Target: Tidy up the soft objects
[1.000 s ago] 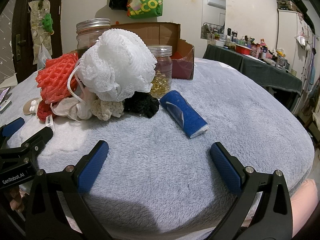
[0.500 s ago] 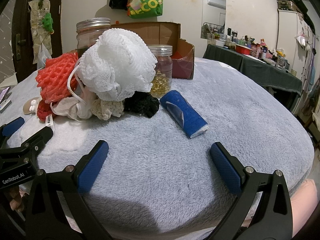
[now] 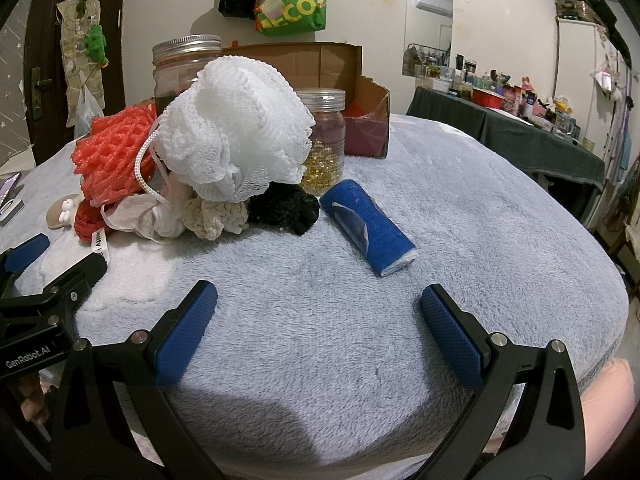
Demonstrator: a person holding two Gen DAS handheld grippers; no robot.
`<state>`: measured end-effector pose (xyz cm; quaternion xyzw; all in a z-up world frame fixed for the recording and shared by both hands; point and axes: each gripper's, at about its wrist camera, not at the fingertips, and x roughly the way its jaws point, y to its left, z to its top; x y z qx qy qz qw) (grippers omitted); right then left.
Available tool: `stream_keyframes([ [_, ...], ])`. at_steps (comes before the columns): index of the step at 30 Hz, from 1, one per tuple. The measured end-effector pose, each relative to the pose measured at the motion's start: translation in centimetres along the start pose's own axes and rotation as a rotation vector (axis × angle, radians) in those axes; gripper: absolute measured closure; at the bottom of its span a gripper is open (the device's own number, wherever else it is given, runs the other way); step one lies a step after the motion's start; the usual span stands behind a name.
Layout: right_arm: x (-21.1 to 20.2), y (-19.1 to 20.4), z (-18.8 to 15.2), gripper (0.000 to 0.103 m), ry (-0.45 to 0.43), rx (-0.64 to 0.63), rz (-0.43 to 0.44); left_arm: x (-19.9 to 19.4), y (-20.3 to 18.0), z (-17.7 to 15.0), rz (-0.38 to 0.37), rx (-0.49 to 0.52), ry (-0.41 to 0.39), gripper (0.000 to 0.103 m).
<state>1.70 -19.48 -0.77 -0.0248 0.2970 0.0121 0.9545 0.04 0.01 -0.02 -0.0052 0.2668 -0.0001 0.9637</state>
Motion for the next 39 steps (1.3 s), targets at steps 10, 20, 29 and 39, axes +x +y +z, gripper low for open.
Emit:
stream_keyframes([
  [10, 0.0, -0.3, 0.8, 0.0, 0.015, 0.007, 0.04, -0.2, -0.3, 0.9, -0.027, 0.008, 0.003, 0.0],
  [20, -2.0, -1.7, 3.3, 0.0, -0.05, 0.016, 0.141, -1.6, -0.4, 3.1, -0.094, 0.027, -0.035, 0.0],
  [29, -2.1, -1.2, 7.0, 0.0, -0.091, -0.027, 0.231, -1.7, -0.4, 6.0, -0.14, 0.057, -0.046, 0.0],
  [39, 1.7, -0.8, 9.7, 0.0, -0.004, -0.05, 0.367, 0.4, -0.7, 8.0, -0.195, 0.104, -0.006, 0.012],
])
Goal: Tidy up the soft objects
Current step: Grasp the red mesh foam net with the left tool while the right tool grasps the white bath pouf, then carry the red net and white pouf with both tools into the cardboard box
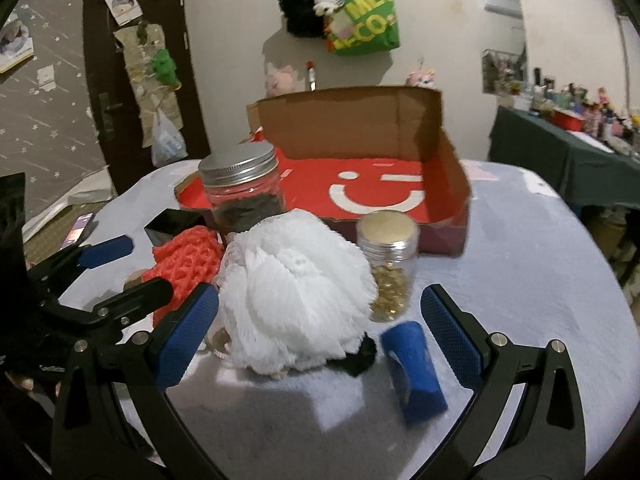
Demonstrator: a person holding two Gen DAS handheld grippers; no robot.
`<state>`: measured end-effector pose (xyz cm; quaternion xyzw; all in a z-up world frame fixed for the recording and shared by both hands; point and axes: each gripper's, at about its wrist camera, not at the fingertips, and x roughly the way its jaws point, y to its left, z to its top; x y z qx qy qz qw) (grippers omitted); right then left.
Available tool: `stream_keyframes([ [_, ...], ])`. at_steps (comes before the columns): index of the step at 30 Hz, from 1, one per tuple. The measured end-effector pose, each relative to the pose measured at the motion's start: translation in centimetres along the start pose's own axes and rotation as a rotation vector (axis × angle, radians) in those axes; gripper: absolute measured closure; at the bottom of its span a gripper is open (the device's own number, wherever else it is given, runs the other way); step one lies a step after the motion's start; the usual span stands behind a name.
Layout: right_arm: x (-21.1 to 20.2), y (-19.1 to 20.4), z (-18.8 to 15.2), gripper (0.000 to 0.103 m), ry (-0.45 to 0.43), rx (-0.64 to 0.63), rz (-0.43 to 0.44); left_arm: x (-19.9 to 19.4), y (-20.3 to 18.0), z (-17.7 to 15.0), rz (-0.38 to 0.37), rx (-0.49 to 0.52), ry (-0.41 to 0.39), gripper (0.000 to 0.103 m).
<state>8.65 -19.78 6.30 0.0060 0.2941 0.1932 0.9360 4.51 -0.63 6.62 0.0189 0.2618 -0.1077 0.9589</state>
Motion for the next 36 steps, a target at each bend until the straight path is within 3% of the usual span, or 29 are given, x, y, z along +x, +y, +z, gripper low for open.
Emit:
stream_keyframes([
  [8, 1.7, -0.6, 0.0, 0.003, 0.052, 0.024, 0.105, 1.8, -0.2, 0.1, -0.046, 0.009, 0.059, 0.026],
  [14, 2.3, -0.9, -0.2, 0.032, 0.084, 0.05, 0.172, 2.5, -0.1, -0.5, -0.093, -0.002, 0.1, 0.049],
  [16, 2.0, -1.0, -0.4, 0.048, 0.075, 0.06, 0.184, 2.3, -0.3, -0.5, -0.093, 0.004, 0.097, 0.052],
  [19, 1.4, -1.1, -0.7, 0.059, 0.056, 0.068, 0.19, 2.0, -0.5, -0.6, -0.095, 0.019, 0.085, 0.056],
  [36, -4.1, -0.9, 1.1, 0.063, -0.094, 0.05, 0.15, -1.7, 0.2, 2.2, -0.101, 0.033, -0.005, 0.057],
])
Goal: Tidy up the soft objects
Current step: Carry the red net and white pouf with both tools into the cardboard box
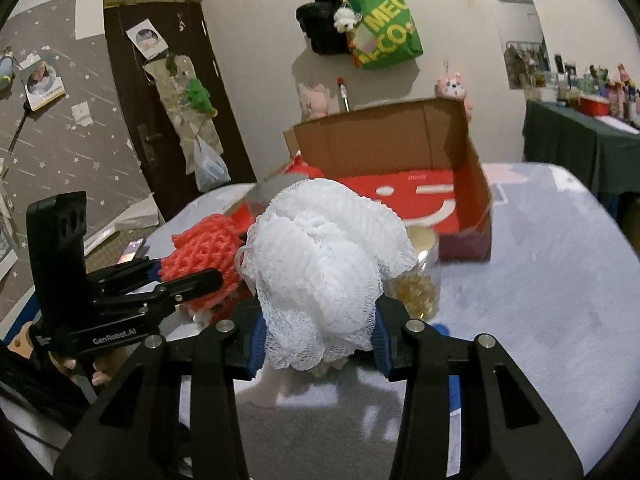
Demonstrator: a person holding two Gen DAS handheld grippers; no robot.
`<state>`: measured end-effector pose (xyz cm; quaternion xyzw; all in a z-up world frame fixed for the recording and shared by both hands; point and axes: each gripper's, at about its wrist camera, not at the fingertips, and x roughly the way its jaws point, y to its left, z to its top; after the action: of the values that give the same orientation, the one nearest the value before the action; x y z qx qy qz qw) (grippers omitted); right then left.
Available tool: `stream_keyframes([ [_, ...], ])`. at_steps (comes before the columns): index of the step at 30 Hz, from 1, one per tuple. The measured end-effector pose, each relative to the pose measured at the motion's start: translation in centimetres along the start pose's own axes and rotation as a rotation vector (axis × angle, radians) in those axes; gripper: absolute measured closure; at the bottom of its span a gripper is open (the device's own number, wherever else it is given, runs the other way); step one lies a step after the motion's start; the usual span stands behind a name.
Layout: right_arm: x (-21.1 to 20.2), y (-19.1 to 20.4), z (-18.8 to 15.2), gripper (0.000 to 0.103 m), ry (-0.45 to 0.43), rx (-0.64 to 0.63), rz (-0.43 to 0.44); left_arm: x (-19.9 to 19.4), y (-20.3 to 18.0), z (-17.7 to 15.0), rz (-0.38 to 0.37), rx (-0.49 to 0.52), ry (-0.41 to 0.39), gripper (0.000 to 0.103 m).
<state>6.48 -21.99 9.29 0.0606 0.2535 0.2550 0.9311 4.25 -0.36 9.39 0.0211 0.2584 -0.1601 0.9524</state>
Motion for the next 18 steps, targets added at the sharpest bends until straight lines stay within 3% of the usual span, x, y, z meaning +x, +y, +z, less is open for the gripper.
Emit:
stream_keyframes([
  [10, 0.2, -1.2, 5.9, 0.063, -0.026, -0.078, -0.044, 0.1, 2.3, 5.9, -0.013, 0.043, -0.022, 0.057],
  [18, 4.2, -2.6, 11.8, 0.062, 0.029, -0.138, -0.065, 3.8, 4.0, 11.4, 0.017, 0.112, 0.006, 0.057],
])
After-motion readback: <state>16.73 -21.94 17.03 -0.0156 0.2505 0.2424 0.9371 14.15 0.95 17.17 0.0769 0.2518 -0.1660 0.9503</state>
